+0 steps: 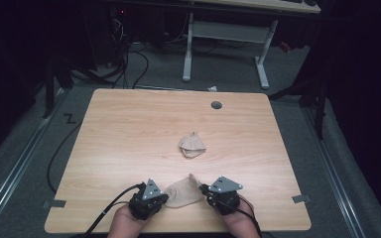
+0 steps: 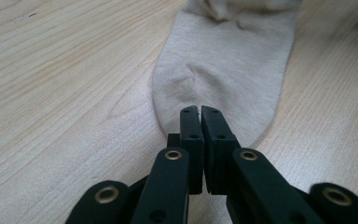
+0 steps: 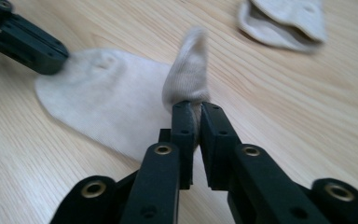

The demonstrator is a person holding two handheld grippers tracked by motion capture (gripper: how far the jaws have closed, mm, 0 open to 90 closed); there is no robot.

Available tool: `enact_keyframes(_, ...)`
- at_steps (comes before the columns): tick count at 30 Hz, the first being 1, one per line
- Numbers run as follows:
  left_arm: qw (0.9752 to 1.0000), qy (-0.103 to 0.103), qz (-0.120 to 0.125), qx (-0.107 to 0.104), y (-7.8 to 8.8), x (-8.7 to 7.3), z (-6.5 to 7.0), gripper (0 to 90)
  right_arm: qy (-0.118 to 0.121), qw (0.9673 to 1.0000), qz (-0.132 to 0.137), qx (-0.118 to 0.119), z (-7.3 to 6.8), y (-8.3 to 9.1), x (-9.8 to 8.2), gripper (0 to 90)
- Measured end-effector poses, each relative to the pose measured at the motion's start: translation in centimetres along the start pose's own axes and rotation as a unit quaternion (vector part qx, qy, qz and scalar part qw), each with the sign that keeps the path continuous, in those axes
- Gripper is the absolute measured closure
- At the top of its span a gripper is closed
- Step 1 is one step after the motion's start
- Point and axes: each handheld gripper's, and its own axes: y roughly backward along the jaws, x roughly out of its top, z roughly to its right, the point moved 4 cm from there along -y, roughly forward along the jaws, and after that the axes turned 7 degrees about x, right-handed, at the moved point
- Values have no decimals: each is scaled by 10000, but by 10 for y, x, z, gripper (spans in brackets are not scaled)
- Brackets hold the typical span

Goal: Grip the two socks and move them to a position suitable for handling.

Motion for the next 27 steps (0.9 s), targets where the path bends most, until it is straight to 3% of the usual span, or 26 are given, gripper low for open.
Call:
enact_keyframes(2, 10000, -8, -14, 3, 0, 0, 0, 874, -215, 9995, 121, -186, 12, 14, -6, 770)
enact_keyframes(4, 10000, -12, -16, 6, 0, 0, 0, 872, -252, 9991, 215, -276, 15, 19, -5, 760)
enact_keyframes(5, 10000, -21, -22, 19, 0, 1, 0, 869, -277, 9980, 410, -405, 20, 27, 0, 763)
enact_keyframes(7, 10000, -24, -24, 22, 0, 1, 0, 867, -284, 9979, 437, -384, 20, 27, 2, 775)
enact_keyframes(8, 10000, -27, -28, 21, 0, 1, -1, 864, -281, 9982, 406, -330, 21, 23, 4, 792)
enact_keyframes(9, 10000, -23, -24, 39, 0, 1, -1, 861, -238, 9993, 173, -221, 23, 5, 6, 824)
enact_keyframes(11, 10000, -12, -37, 64, 0, 1, -3, 855, -267, 9994, -93, -189, 27, -10, 5, 833)
enact_keyframes(13, 10000, -19, -40, 77, 1, 0, -4, 850, -273, 9991, -289, -151, 28, -17, 2, 831)
enact_keyframes(16, 9999, 29, -59, 84, 2, 0, -7, 827, -295, 9986, -434, -52, 26, -18, -5, 812)
enact_keyframes(17, 9999, 69, -93, 112, 4, -2, -9, 821, -187, 9989, -426, 111, 16, -13, -13, 805)
enact_keyframes(20, 9998, 85, -139, 130, 9, -5, -11, 779, -160, 9986, -456, 202, 8, -5, -16, 779)
enact_keyframes(22, 9998, 74, -141, 152, 11, -5, -12, 723, -152, 9990, -349, 213, 7, -2, -14, 775)
enact_keyframes(24, 9996, 169, 76, 205, 20, -2, -16, 706, -158, 9998, -97, 122, 8, 3, -5, 777)
enact_keyframes(26, 9990, 296, 251, 208, 28, 1, -23, 676, -186, 9997, 150, -17, 16, 4, 12, 816)
enact_keyframes(27, 9981, 413, 376, 244, 33, 3, -30, 653, -251, 9990, 326, -151, 30, 0, 29, 846)
